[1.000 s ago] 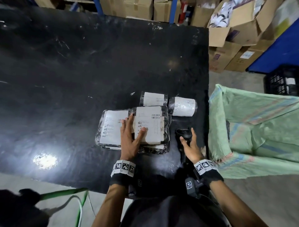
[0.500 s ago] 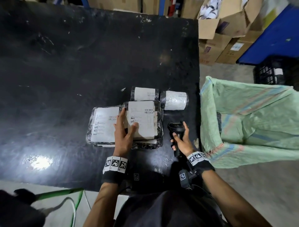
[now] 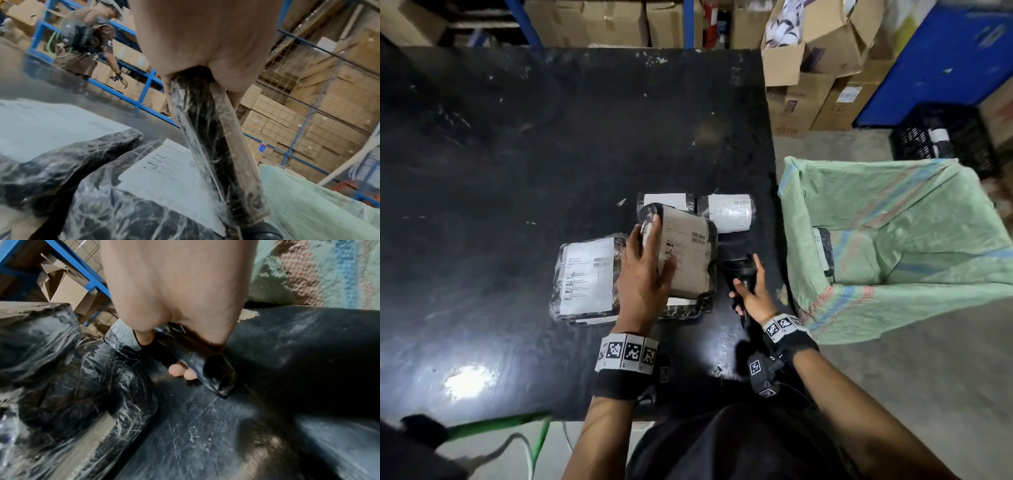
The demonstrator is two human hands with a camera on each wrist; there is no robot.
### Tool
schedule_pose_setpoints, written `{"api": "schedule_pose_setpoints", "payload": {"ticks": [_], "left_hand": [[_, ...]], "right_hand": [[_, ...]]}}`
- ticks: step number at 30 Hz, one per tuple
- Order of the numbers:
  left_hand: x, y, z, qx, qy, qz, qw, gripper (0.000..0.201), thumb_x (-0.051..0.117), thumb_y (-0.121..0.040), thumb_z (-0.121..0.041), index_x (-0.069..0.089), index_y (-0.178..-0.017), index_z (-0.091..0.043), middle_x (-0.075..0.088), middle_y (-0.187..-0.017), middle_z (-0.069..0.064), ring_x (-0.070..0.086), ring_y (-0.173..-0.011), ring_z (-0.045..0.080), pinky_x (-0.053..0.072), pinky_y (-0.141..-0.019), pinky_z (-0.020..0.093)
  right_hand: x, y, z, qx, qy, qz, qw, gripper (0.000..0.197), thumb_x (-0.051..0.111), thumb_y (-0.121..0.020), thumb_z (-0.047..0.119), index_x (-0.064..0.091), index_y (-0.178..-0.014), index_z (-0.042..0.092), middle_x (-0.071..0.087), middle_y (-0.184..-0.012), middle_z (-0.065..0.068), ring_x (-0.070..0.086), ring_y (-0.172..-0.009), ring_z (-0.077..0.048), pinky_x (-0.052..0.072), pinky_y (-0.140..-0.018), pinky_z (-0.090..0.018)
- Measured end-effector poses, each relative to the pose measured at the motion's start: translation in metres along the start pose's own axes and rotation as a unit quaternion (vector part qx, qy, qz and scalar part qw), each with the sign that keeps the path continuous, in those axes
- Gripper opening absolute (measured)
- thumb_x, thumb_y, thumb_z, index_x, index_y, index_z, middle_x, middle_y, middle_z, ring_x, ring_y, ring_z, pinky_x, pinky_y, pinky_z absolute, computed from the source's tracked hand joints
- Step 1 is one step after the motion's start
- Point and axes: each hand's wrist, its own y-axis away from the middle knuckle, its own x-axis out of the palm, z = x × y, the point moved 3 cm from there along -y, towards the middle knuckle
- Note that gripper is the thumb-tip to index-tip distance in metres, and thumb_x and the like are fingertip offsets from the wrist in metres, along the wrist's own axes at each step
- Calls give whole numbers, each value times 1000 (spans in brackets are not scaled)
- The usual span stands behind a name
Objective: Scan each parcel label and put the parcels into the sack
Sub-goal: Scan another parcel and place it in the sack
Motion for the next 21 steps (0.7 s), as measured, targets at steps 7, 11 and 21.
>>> {"api": "schedule_pose_setpoints", "payload": {"ticks": [7,11,21], "left_hand": [[7,1,-27,6,-16,-17,1000,72,79,-89,-22,49,-153,-34,42,-158,20,48,-139,38,47,-106,43],[10,1,-13,-72,11,26,997,66,68,-99,-27,39,-159,-33,46,-141,25,62,-106,35,57,-93,46],[17,16,10,-103,151,-34,983,80,70,-89,-46,41,-159,-22,57,-132,16,57,-117,22,53,-105,40]], "right_hand": [[-4,2,-2,-12,7,-3,1000,78,56,-100,13,9,-152,49,59,-81,-15,53,-75,-32,45,-41,-26],[-4,6,1,-35,48,-9,998,75,57,-100,18,10,-146,53,63,-97,-21,62,-68,-20,47,-43,-22],[-17,20,11,-81,109,-37,990,66,52,-100,40,13,-154,42,55,-142,-15,67,-80,-26,53,-76,-38]]}}
